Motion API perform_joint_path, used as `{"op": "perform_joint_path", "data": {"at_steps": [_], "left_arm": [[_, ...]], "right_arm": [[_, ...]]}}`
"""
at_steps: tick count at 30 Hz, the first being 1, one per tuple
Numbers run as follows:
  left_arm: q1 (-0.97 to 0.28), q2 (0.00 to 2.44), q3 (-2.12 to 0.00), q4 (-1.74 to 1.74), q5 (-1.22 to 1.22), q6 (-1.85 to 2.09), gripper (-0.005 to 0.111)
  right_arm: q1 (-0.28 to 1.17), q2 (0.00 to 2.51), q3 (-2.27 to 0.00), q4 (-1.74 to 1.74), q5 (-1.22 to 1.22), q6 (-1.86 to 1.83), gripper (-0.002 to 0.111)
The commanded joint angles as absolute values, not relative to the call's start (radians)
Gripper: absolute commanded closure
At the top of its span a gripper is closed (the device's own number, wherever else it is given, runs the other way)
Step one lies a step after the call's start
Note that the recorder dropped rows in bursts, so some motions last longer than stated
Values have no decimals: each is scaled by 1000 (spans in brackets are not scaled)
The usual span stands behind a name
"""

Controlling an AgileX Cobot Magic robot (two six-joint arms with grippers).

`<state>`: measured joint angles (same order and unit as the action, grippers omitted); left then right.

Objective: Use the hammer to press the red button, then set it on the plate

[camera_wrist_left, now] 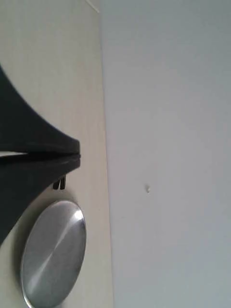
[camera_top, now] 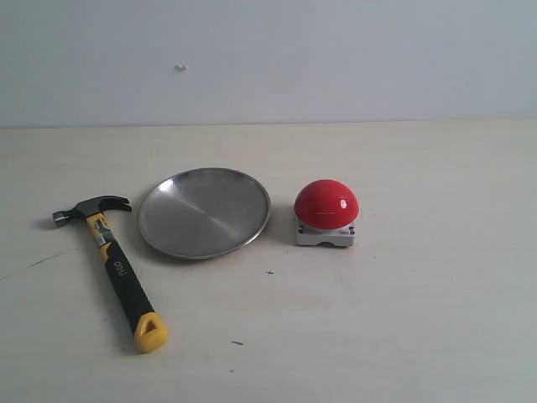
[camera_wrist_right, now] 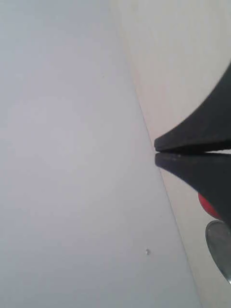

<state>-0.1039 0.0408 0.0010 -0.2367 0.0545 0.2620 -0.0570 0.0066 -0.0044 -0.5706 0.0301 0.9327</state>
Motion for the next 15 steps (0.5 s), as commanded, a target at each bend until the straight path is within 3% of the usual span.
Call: {"op": "perform_joint_path", "data": {"at_steps": [1, 10, 15], "left_arm": [[-101, 34, 0, -213, 21, 401, 107], [-101, 34, 0, -538, -51, 132, 107], [-101, 34, 0, -527, -50, 126, 107]], "right_arm": [[-64, 0, 0, -577, 17, 927, 108], [-64, 0, 0, -577, 17, 927, 108], [-64, 0, 0, -577, 17, 927, 108]]}}
